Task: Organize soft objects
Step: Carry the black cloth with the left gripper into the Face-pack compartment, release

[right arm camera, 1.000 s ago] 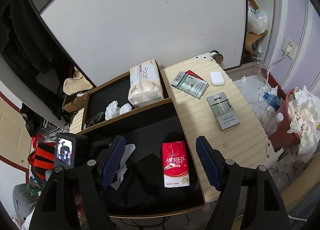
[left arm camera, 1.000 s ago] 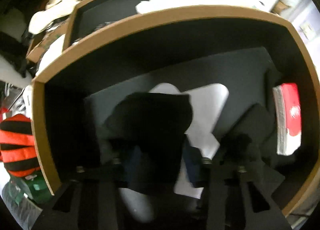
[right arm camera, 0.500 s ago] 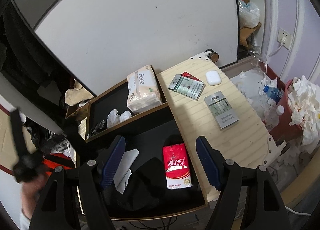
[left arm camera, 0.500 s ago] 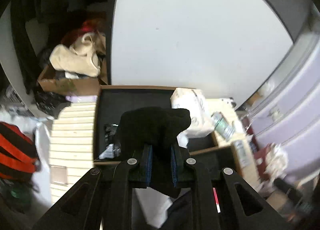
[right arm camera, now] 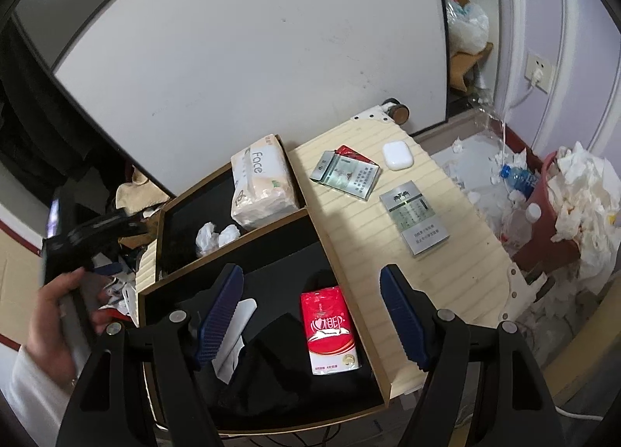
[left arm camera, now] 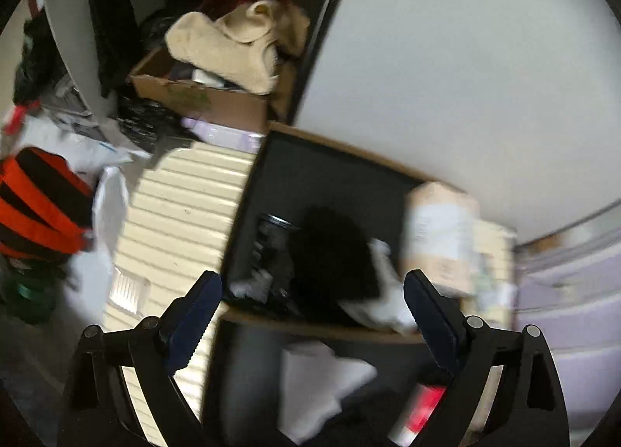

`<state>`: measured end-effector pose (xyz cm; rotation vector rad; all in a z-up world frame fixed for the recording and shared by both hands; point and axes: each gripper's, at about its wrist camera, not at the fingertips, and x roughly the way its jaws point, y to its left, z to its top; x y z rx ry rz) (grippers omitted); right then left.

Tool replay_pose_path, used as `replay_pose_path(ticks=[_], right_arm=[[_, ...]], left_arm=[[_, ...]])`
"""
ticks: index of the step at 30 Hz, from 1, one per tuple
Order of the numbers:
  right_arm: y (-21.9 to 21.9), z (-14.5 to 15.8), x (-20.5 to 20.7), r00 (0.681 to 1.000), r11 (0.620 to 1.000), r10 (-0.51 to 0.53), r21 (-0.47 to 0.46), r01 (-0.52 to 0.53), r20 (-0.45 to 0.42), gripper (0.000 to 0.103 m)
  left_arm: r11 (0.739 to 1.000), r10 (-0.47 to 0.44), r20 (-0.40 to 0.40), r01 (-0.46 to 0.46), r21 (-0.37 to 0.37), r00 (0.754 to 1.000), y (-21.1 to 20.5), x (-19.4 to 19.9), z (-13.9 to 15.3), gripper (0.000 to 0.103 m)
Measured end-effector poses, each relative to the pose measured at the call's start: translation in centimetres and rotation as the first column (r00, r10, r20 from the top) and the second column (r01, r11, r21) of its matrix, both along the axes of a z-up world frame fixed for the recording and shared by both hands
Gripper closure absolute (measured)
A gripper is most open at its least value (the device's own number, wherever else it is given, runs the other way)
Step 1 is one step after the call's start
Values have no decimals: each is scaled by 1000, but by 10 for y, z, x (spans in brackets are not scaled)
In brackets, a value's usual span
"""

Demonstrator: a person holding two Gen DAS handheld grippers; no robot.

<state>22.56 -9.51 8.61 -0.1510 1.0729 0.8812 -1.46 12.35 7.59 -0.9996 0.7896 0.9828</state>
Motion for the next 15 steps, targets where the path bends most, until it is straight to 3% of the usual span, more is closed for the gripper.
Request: replay_pose_path(ticks=[3,6,8,11,13,15], right_arm=[[0,2,0,1000,1000,7,1,-7,1,31],[0,-1,4,999,1000,20,-1,-20,-29,31],[1,-3,5,998,999,36,0,-36,-56,31],[1,-6,4,994,998,64,2,-64,-89,35],[3,-8,-1,991,995,95,-24,-98,-92,85],[9,-17,-8,979,985,159,-44,-166,-125,91]], left_arm=[[1000,1,151,1,-13,989,-48,-35,24,9],[999,-28,168,32,-17,985,-103,-65,29,9],[999,-46,139,43,24,989,-125,-73,34,9],[985,-89,4,87,151,996,-136,-71,41,9],[965,-117,-47,124,233,992,-131,-66,47,9],[934,-158,-88,178,311,984,-128,-63,50,9]])
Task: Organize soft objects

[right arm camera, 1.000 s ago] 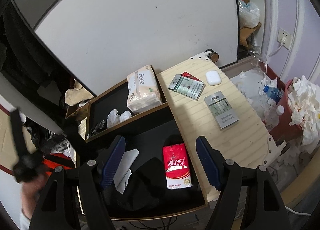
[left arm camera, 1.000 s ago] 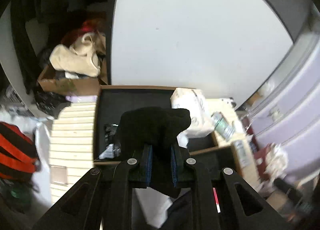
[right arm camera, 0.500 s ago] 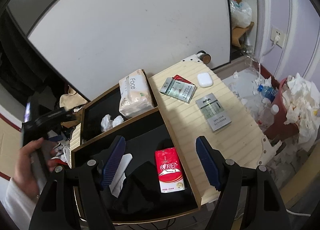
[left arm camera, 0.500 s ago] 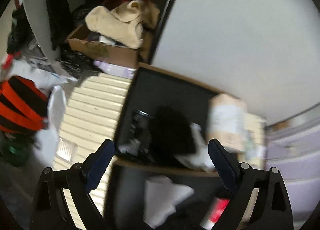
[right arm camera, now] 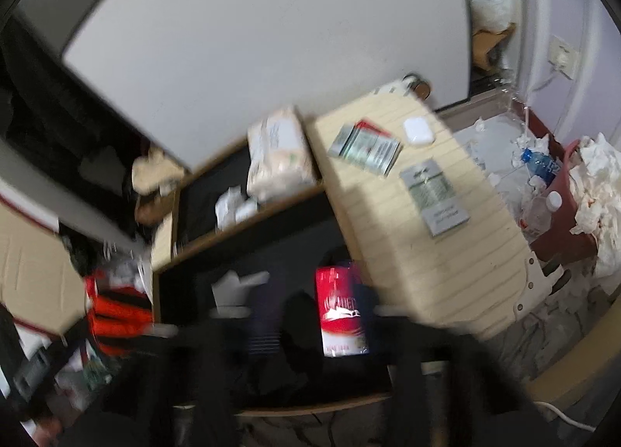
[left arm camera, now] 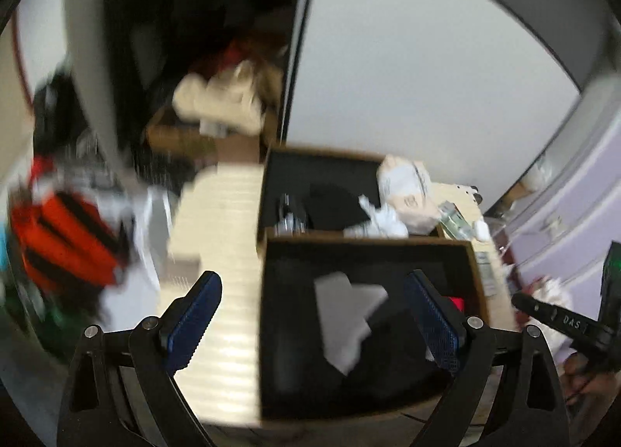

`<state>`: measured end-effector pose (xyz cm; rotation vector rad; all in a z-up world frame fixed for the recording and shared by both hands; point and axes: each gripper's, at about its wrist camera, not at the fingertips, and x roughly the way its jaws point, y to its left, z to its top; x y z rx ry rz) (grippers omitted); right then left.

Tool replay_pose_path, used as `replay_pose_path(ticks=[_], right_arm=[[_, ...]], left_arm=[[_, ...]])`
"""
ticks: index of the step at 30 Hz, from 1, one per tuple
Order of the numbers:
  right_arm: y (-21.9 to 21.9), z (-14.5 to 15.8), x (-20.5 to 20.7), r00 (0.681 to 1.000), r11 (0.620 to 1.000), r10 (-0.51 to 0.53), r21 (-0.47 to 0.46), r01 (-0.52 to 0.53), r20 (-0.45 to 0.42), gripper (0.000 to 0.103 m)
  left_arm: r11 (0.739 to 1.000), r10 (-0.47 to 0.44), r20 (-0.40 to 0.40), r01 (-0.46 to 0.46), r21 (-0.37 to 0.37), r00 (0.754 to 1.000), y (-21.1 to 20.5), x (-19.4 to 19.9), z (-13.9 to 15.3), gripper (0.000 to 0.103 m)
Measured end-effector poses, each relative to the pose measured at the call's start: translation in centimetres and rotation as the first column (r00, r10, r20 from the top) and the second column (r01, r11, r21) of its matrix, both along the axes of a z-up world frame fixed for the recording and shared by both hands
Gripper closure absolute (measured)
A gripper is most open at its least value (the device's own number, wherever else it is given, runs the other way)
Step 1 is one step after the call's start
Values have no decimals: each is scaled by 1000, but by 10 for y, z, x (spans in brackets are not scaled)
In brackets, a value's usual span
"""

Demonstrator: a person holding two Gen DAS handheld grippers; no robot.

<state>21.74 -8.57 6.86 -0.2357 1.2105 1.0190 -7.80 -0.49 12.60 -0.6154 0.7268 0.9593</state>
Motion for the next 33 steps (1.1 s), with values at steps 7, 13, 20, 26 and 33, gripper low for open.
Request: replay_pose_path(ticks=[7,13,20,26,33], right_arm=[[24,-41,-30,990,983,124,-126,-132,-69,93],[28,-54,-41,990,967,136,-220,-125,38,93],[27,-52,-39,985,965,125,-247,-93,116,93],[31,-51,-43,973,964,151,-243,-106,175,93],[39,-64,-51,974,948,226,-239,-213,30,92]], left_arm=[[992,-105,-96,110,53,990,14,0,-22,9],[996,-77,93,72,51,993,35,-20,-3,10],[999,-41,95,39,29,995,34,-28,-1,9],[998,-65,41,65,19,997,30,-14,-11,9],[994,-108,1,108,5,994,22,-1,-15,9]])
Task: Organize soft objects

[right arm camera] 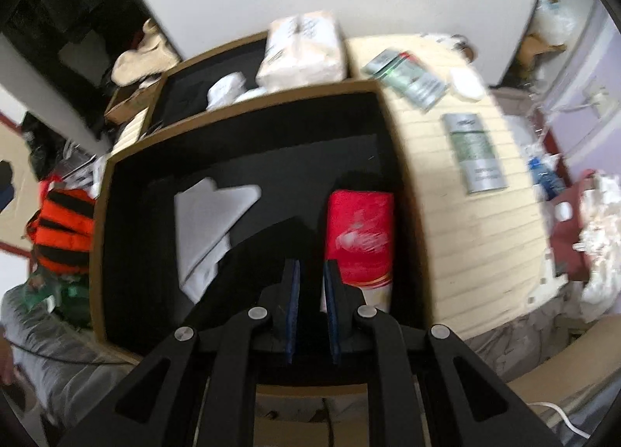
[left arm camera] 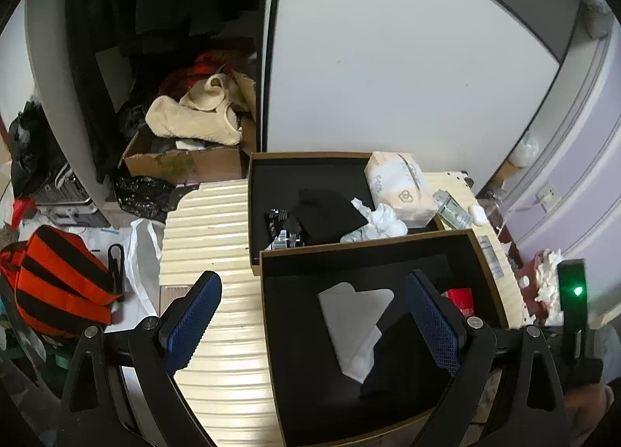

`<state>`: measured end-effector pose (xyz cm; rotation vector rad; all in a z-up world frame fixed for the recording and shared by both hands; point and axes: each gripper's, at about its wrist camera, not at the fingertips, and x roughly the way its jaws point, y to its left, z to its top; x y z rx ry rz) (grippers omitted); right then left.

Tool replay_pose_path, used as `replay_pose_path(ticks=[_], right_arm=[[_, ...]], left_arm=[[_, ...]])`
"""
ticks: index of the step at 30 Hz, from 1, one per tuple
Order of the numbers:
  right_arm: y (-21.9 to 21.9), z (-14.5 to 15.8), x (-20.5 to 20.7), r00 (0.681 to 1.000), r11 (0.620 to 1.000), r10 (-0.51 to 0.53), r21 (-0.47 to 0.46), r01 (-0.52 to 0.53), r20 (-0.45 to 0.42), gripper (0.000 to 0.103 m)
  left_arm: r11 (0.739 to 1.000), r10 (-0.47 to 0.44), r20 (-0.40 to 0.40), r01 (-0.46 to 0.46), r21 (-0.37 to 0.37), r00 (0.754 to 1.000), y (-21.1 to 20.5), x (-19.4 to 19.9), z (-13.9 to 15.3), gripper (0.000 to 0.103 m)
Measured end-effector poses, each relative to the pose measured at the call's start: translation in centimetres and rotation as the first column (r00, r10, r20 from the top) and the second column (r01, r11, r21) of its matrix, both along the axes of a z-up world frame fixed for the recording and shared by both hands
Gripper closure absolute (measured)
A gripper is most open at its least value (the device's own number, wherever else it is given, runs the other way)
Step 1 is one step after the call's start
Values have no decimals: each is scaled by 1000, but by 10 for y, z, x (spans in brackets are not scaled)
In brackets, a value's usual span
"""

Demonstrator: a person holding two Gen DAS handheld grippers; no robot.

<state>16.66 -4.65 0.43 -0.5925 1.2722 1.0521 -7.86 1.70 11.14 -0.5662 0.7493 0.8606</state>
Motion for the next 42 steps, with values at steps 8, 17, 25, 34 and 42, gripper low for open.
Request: replay_pose_path(ticks=[8,17,25,34,42], right_arm=[[8,-14,-18,993,997,81,8,-81,-86,35],[44,-43,-44,979,968,176,-163,-192,-103,35],[65,-77,-45,980,937,162,-293,-189,-114,95],[83,73,-12,990,972,142,191,-139,-2,96],[161,96,7,996,948,83,306,-93,46,96]], left_arm=[[998,57,93,-57,-5,994,12,-21,19,9],[976,201,224,-176,-127,954,38,-64,21,9],[955,287,269,-253,-156,919,53,-94,25,9],[930,360,289,-317,-184,887,65,-115,25,9],[917,392,283,-349,-192,875,71,-125,21,10]])
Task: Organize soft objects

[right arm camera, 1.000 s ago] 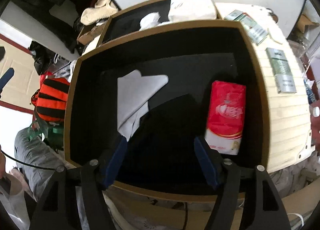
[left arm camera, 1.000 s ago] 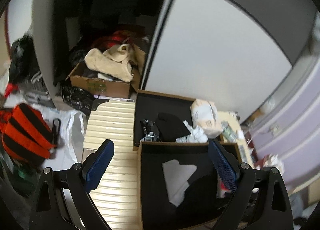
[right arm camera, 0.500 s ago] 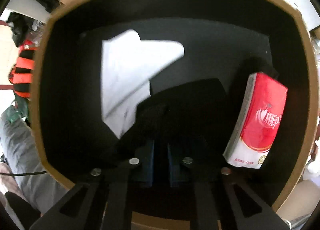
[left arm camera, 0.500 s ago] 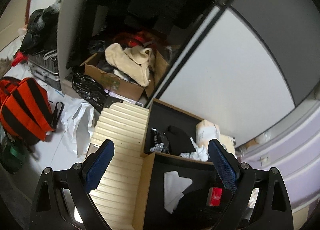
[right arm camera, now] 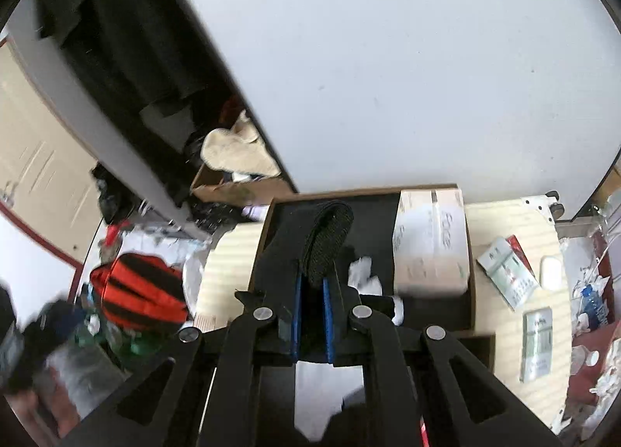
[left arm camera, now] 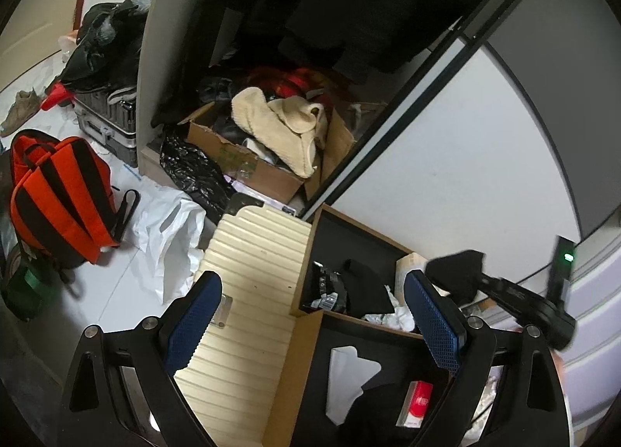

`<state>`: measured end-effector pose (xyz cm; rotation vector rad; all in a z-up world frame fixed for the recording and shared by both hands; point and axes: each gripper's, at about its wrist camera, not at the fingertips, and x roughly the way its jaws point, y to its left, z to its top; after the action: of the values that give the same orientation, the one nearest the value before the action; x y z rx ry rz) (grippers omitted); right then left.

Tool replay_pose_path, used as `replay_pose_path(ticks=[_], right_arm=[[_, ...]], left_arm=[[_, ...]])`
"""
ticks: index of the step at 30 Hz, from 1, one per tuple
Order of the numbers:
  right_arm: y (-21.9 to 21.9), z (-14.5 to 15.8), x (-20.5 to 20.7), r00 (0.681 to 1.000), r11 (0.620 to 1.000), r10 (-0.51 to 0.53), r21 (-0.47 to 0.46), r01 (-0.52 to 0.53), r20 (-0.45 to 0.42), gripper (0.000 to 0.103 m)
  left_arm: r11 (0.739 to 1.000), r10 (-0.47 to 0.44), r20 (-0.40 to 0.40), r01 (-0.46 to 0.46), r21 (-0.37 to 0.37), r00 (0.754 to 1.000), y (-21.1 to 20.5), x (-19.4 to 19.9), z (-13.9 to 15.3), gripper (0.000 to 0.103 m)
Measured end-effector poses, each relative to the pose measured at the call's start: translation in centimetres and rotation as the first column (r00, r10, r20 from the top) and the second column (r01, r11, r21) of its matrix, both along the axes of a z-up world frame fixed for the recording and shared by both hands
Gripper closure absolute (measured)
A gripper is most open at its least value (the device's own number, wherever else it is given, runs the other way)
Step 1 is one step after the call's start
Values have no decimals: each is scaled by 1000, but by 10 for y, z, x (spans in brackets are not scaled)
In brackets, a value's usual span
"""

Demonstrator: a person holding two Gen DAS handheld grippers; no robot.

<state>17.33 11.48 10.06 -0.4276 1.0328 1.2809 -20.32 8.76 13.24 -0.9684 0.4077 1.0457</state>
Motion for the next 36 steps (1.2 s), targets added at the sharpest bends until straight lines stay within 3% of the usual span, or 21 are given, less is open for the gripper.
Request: replay_pose_path(ticks=[3,5,6,7,8,9,15,21,24,26,29,31,33,36], right_arm=[[7,-19,-3,1000,999,-16,-43,16,4,96],[15,-37,-3,1000,997,-15,-76,14,-10,89],[18,-41,-5,1000,995,-15,-97,13,-17,66],[19,-42,-5,1000,993,-24,-117,23,-12,24],[18,-41,-5,1000,994,-27,-107,27,-3,7],[16,-35,-5,1000,997,-23,-80,24,4,1],[-13,3,0,999,1000,-29,-5,30,41,1],[-121,51,-8,1000,996,-19,90,17,21,1],[-183,67,-15,999,993,-20,115,14,48,1],[-219,73,-15,996,992,-48,120,39,71,1],[-261,74,-8,988,979,-127,173,110,90,1],[-267,68,1,983,968,-173,195,158,61,1],[-266,62,13,974,958,-225,182,221,-3,1],[-262,53,25,957,940,-275,184,287,-88,1]], left_arm=[[1000,1,-1,-1,2,1000,2,0,-2,9],[1000,0,-3,0,0,1000,2,-1,-3,9],[1000,-2,-7,2,-2,1000,2,-1,-5,9],[1000,-5,-10,5,-3,1000,2,0,-5,9],[1000,-10,-13,10,-3,1000,2,1,-5,9],[1000,-20,-17,20,-2,1000,1,3,-6,9],[996,-88,-24,88,-13,996,-1,22,-12,9],[973,-210,65,215,-88,975,-17,66,-33,9],[937,-318,70,324,-127,946,-35,103,-51,9],[906,-397,32,397,-144,917,-50,133,-64,9],[837,-535,-80,514,-186,841,-72,175,-96,9],[806,-573,-130,527,-269,809,-80,192,-124,9],[794,-579,-155,510,-332,801,-80,199,-144,9],[791,-555,-155,461,-402,817,-77,206,-167,9]])
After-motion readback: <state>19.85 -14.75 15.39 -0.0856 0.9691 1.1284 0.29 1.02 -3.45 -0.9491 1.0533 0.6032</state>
